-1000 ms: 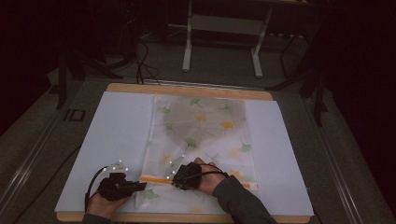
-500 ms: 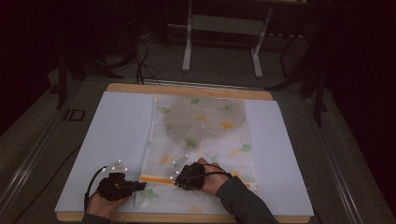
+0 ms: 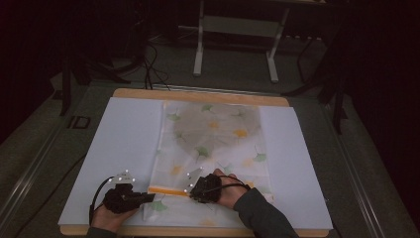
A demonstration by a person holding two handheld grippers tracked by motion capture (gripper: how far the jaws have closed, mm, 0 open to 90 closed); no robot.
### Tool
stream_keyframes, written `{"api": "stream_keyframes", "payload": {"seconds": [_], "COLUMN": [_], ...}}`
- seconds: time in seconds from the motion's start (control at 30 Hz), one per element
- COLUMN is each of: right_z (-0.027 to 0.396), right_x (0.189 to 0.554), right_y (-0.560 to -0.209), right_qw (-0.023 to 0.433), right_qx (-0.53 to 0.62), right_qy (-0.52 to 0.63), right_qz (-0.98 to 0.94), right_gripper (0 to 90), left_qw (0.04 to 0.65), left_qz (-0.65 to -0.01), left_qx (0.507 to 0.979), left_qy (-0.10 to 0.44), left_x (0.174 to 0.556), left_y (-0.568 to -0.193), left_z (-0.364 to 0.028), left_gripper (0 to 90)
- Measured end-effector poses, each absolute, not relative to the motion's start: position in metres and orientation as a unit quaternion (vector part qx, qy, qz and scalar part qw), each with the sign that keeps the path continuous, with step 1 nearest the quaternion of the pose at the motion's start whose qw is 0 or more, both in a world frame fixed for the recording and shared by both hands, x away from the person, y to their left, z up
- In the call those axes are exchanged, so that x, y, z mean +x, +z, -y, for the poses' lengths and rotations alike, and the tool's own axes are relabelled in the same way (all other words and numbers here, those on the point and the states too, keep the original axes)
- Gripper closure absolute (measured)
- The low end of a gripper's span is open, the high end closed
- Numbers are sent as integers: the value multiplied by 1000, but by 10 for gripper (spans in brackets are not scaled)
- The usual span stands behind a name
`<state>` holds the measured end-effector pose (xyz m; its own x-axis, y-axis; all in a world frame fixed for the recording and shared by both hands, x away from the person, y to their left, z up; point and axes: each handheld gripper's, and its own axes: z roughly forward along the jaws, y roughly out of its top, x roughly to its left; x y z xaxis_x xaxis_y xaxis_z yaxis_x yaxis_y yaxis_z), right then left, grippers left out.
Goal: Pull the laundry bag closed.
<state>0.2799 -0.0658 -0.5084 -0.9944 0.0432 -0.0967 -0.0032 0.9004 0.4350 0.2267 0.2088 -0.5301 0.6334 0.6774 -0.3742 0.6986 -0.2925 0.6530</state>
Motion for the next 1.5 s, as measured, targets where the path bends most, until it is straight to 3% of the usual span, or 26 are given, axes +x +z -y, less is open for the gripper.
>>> {"api": "stream_keyframes", "payload": {"seconds": [1.5], "right_z": [105], "right_x": [281], "right_y": [-506], "right_qw": [57], "right_qx": [30], "right_qy": [187], "right_qz": [-980], "right_gripper": [844], "left_qw": [416], "left_qz": [-432], "left_qx": [800], "left_qy": [-12], "left_x": [226], "left_y": [-529], "left_z": [-212], "left_gripper": [881]}}
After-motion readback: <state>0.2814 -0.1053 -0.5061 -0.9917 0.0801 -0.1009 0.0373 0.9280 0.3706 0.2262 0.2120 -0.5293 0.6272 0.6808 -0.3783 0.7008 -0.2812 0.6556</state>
